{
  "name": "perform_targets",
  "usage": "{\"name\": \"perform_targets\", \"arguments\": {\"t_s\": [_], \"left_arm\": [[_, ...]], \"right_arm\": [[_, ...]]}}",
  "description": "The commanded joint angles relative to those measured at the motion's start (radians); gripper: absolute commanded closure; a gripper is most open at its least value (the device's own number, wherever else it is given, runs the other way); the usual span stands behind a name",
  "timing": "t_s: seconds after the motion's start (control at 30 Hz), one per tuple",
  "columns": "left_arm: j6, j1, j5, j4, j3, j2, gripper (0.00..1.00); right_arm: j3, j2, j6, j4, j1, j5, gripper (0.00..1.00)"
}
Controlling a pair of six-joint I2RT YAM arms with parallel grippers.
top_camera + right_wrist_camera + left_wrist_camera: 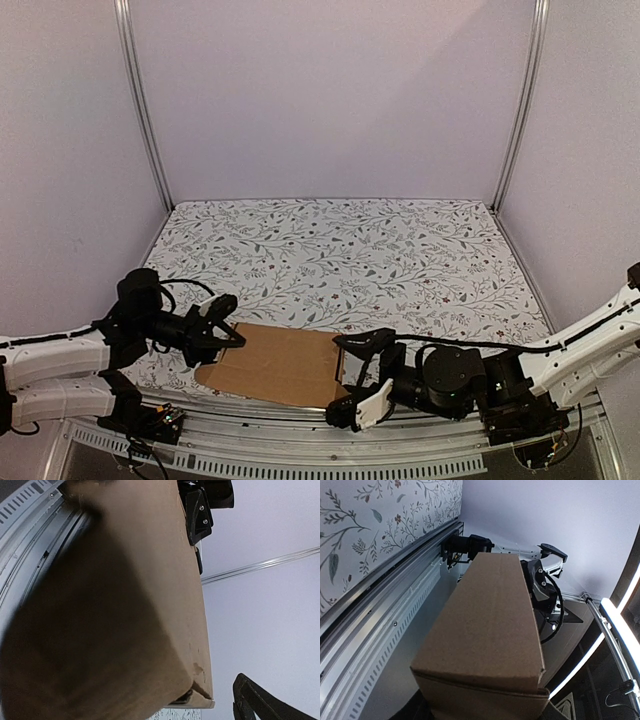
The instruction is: Fold the paper box
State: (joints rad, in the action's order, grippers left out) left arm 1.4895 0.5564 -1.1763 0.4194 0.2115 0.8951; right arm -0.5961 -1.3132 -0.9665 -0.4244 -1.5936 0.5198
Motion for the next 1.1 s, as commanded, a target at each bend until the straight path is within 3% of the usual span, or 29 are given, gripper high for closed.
{"name": "perform_targets", "arguments": {"t_s": [0.0,0.13,0.33,0.5,0.73,0.77,0.8,0.93,1.07], "left_arm": [[-0.015,0.01,-0.013,-0.024,-0.001,-0.025,0.97],[-0.009,0.01,-0.011,-0.025,-0.012,-0.034,0.97],[-0.01,0.01,-0.007,-0.037,-0.012,-0.044,0.96],[-0.014,0.01,-0.001,-0.04,-0.012,-0.035,0.83],[-0.038,0.008,0.053,-0.058,-0.001,-0.032,0.42],[-0.071,0.008,0.071,-0.097,0.009,-0.04,0.27],[-0.116,0.008,0.093,-0.155,0.024,-0.048,0.2],[-0.185,0.002,0.15,-0.248,0.073,-0.058,0.01],[-0.324,-0.01,0.226,-0.468,0.17,-0.041,0.0]], "right_arm": [[-0.033,-0.035,-0.014,-0.067,-0.011,-0.004,0.1],[-0.04,-0.046,-0.018,-0.064,-0.011,0.003,0.28],[-0.037,-0.043,-0.02,-0.06,-0.012,0.018,0.47],[-0.039,-0.047,-0.023,-0.068,-0.012,0.034,0.64],[-0.03,-0.062,-0.009,-0.091,-0.013,0.052,0.74],[-0.027,-0.061,-0.006,-0.092,-0.013,0.056,0.74],[-0.023,-0.059,-0.001,-0.091,-0.012,0.061,0.74],[-0.005,-0.042,0.025,-0.081,-0.013,0.081,0.75],[-0.006,-0.014,0.083,-0.014,-0.012,0.1,0.75]]}}
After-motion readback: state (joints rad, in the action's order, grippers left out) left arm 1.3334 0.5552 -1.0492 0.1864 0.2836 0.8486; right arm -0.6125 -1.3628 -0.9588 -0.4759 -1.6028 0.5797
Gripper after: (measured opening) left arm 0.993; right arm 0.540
